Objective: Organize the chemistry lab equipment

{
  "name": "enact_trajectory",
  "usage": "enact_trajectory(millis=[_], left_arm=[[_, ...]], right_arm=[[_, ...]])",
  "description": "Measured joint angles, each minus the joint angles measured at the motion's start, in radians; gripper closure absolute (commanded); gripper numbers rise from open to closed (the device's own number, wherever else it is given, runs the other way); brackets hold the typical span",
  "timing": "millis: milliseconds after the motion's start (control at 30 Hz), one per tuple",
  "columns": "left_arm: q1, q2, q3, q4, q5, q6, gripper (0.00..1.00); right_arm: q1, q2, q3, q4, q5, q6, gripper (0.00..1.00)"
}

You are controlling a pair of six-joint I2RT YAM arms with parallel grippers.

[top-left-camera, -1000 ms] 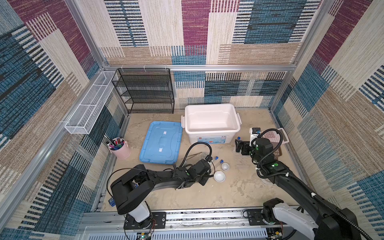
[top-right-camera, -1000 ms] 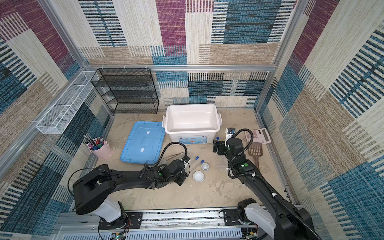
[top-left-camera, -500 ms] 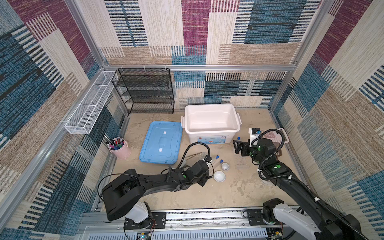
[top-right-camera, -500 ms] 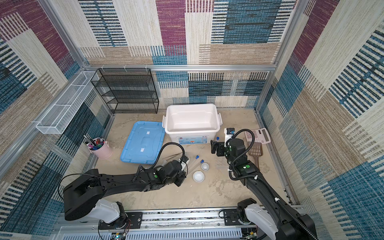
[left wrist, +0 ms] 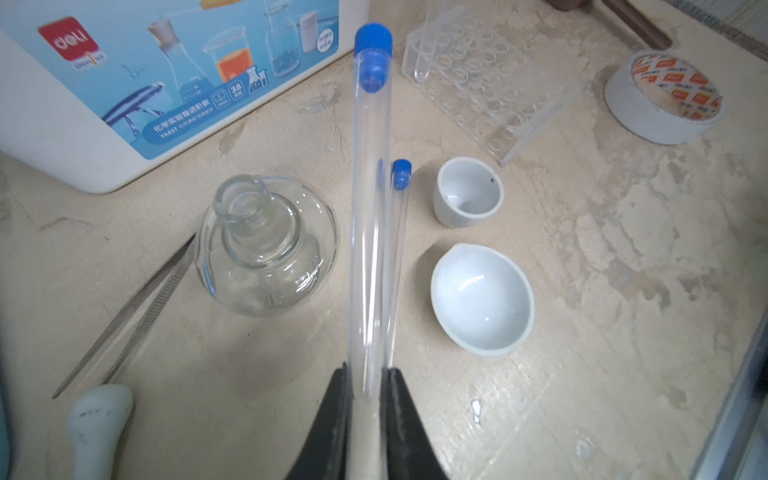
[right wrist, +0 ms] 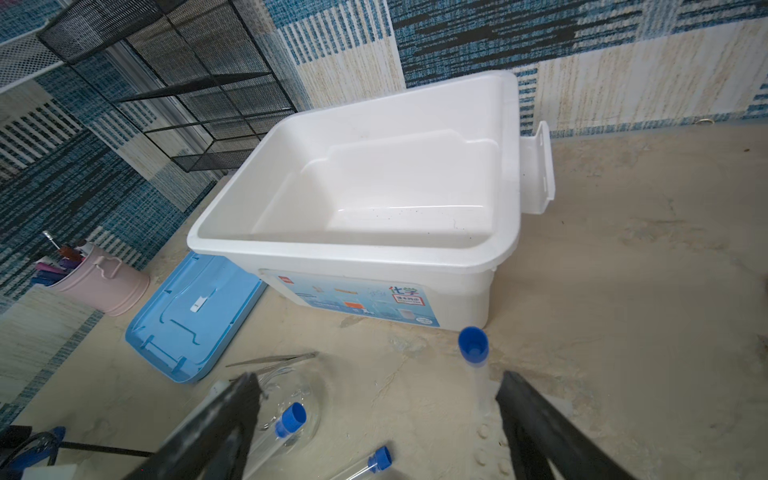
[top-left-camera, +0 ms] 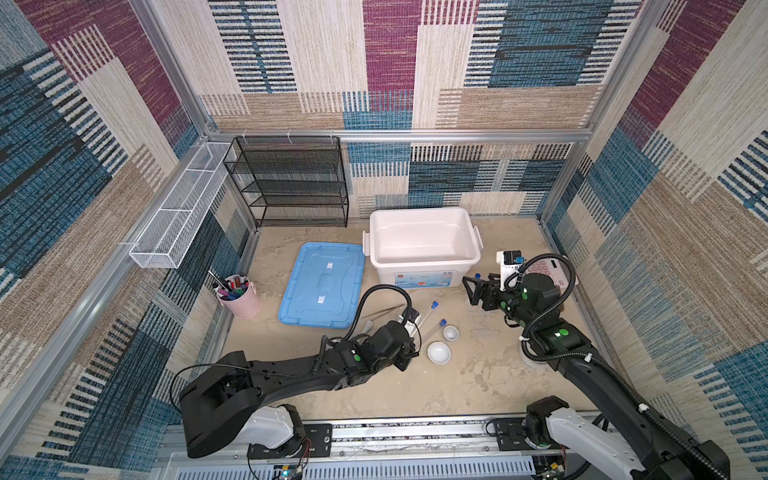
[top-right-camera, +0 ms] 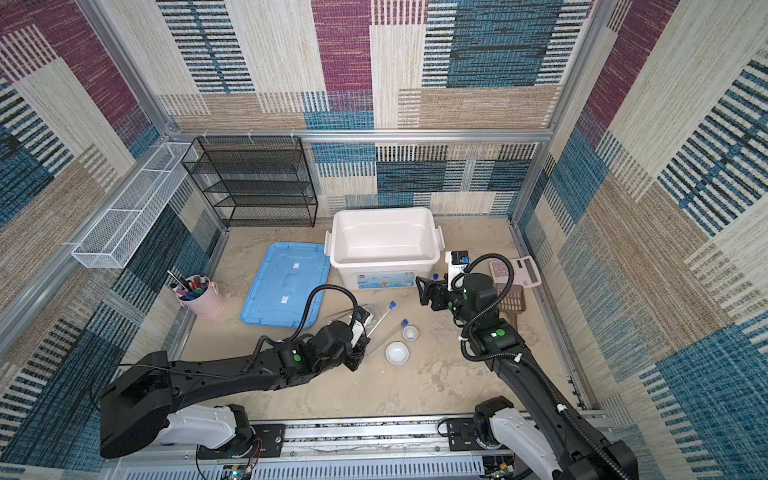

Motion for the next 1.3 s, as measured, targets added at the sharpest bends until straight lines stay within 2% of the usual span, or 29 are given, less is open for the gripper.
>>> enact_trajectory(millis=[267,533,667,800,1100,1300], left_arm=[[-0.003,-0.073,-0.058,0.071,-0.008,0.023,0.87],[-0.013,-0.139,-0.109,0.163,-0.029,0.068,0.87],[-0.023,-0.161,-0.122,0.186,-0.036,0.086,0.87],[-0.030,-0.182,-0.140,0.213,-0.053,0.101,0.87],[-0.050,-0.192,-0.164,0.263,-0.083,0.132,0.88],[-0.061,-0.183,-0.175,0.299,-0.090,0.154,0.88]], right_arm=[[0.000,0.008,0.026,0.000,-0.119,0.009,0.10],[0.000,0.101,0.091,0.001,-0.381,0.013,0.16],[0.000,0.128,0.095,-0.001,-0.462,0.023,0.16],[0.000,0.156,0.094,0.002,-0.536,0.047,0.22],[0.000,0.205,0.089,0.040,-0.660,0.100,0.37],[0.000,0.234,0.082,0.057,-0.704,0.122,0.39]])
